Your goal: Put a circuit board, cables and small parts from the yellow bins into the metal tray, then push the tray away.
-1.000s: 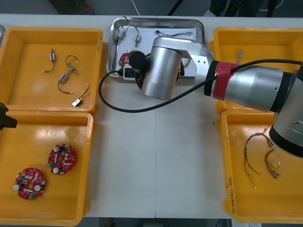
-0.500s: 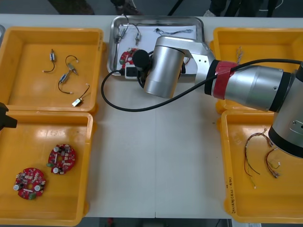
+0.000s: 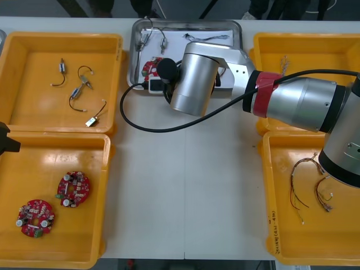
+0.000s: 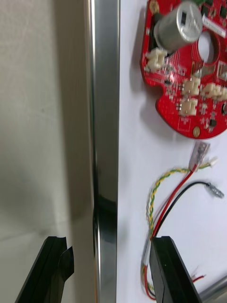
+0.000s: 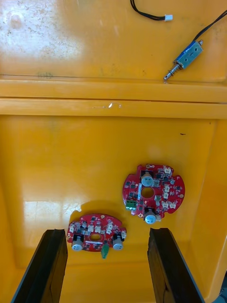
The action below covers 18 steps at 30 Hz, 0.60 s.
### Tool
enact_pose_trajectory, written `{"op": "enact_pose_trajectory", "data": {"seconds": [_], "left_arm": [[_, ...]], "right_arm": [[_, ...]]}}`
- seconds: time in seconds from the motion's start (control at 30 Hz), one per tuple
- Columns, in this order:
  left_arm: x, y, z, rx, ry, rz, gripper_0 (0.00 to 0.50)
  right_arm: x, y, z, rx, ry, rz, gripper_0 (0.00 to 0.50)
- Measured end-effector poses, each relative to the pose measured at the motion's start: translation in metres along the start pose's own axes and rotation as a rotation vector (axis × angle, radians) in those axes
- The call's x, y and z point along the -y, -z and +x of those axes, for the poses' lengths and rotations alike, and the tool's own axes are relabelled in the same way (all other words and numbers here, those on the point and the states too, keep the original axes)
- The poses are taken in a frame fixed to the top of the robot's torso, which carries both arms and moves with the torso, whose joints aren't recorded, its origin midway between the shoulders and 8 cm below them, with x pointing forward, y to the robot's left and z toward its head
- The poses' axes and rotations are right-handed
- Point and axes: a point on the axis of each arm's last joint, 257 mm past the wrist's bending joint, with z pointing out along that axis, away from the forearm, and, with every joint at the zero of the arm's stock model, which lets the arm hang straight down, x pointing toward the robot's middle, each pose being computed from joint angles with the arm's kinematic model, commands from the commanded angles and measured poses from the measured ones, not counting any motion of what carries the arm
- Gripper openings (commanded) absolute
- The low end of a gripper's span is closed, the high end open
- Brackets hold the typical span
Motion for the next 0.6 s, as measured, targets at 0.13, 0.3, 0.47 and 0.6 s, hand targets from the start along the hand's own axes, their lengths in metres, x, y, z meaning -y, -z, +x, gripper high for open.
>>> {"op": "enact_pose_trajectory", "data": {"seconds": [0.13, 0.3, 0.47, 0.6], "left_arm": [[0.0, 0.0, 0.0, 0.0, 0.0, 0.0, 0.5], [0.0, 0.0, 0.0, 0.0, 0.0, 0.0, 0.5], [0.0, 0.0, 0.0, 0.0, 0.0, 0.0, 0.5], [0.0, 0.0, 0.0, 0.0, 0.0, 0.0, 0.5]], "right_arm": [[-0.003, 0.011, 0.007, -0.048, -0.034, -0.041, 0.5], [-0.005, 0.036, 0.0, -0.067, -0.041, -0.068, 0.5], [-0.021, 0.065, -0.001, -0.099, -0.066, -0.163, 0.5], [-0.027, 0.089, 0.005, -0.137, -0.094, -0.224, 0.5]]}}
